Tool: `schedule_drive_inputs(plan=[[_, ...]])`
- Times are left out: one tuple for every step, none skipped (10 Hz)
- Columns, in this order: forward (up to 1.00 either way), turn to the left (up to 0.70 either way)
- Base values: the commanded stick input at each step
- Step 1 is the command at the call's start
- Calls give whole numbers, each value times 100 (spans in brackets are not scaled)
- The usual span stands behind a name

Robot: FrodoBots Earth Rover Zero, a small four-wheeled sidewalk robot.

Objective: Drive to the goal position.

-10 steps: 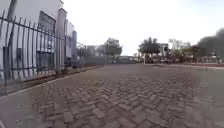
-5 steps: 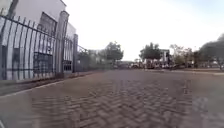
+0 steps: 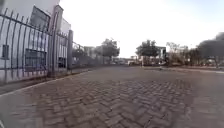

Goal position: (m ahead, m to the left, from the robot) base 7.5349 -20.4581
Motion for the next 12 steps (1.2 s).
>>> schedule_drive_inputs(plan=[[100, 0], [100, 0], [100, 0], [100, 0], [100, 0], [100, 0], [100, 0], [100, 0], [100, 0], [100, 0], [100, 0], [100, 0]])
